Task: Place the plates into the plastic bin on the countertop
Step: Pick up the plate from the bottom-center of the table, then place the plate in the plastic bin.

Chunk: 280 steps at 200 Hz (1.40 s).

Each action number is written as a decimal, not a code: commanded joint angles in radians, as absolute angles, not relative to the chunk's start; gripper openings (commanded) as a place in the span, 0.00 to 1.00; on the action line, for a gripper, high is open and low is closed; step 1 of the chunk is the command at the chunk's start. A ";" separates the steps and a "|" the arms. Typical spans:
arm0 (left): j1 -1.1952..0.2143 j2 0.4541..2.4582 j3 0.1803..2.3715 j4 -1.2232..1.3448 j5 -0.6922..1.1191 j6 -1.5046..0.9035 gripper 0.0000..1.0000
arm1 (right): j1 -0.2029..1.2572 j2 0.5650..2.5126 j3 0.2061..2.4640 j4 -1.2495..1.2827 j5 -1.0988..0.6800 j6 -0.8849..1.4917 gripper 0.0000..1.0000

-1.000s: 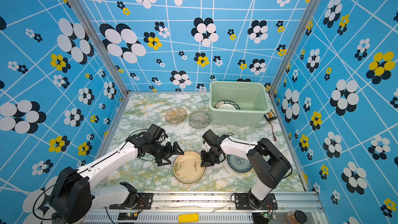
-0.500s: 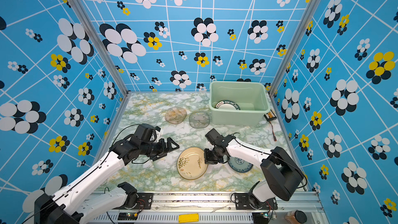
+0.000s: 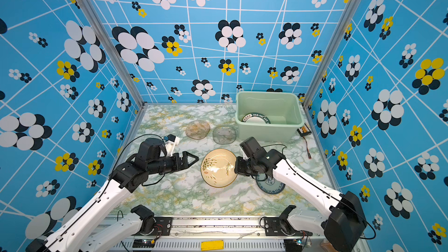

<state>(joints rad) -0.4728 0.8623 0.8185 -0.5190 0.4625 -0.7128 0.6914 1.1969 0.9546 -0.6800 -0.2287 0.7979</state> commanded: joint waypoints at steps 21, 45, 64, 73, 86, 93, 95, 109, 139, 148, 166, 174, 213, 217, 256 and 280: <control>-0.468 0.836 0.817 -0.388 0.549 -0.679 0.96 | 0.662 1.117 1.059 -0.675 -0.241 0.842 0.00; -0.466 0.853 0.808 -0.326 0.561 -0.697 0.94 | 0.653 1.100 1.078 -0.671 -0.252 0.864 0.00; -0.466 0.893 0.821 -0.308 0.586 -0.709 0.90 | 0.648 1.088 1.083 -0.656 -0.256 0.887 0.00; -0.466 0.914 0.838 -0.308 0.599 -0.713 0.89 | 0.642 1.082 1.083 -0.648 -0.256 0.896 0.00; -0.466 0.933 0.858 -0.302 0.611 -0.718 0.88 | 0.629 1.074 1.087 -0.643 -0.255 0.906 0.00; -0.466 0.940 0.866 -0.293 0.615 -0.722 0.88 | 0.617 1.071 1.091 -0.638 -0.257 0.908 0.00; -0.466 0.941 0.868 -0.291 0.616 -0.722 0.88 | 0.614 1.071 1.094 -0.638 -0.259 0.907 0.00; -0.466 0.949 0.885 -0.275 0.613 -0.723 0.88 | 0.585 1.075 1.115 -0.647 -0.270 0.899 0.00; -0.465 0.966 0.922 -0.271 0.597 -0.729 0.89 | 0.497 1.107 1.223 -0.716 -0.295 0.845 0.00; -0.465 0.970 0.931 -0.275 0.592 -0.727 0.89 | 0.462 1.127 1.270 -0.740 -0.308 0.822 0.00; -0.465 0.977 0.942 -0.283 0.586 -0.718 0.89 | 0.387 1.187 1.385 -0.809 -0.331 0.761 0.00; -0.465 0.980 0.945 -0.285 0.584 -0.713 0.89 | 0.357 1.221 1.443 -0.843 -0.338 0.729 0.00; -0.463 1.011 0.971 -0.309 0.578 -0.671 0.90 | 0.246 1.452 1.802 -1.051 -0.346 0.520 0.00; -0.463 1.015 0.975 -0.309 0.578 -0.667 0.90 | 0.240 1.475 1.837 -1.071 -0.349 0.500 0.00; -0.460 1.062 1.018 -0.250 0.590 -0.616 0.95 | 0.232 1.644 2.071 -1.230 -0.474 0.365 0.00; -0.459 1.085 1.039 -0.186 0.574 -0.588 0.96 | 0.232 1.641 2.071 -1.244 -0.517 0.349 0.00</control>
<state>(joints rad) -0.4702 1.0672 0.9962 -0.2680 0.5800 -0.6479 0.2287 1.6657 2.0228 -1.1885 -0.3893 0.4252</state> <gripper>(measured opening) 0.960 0.088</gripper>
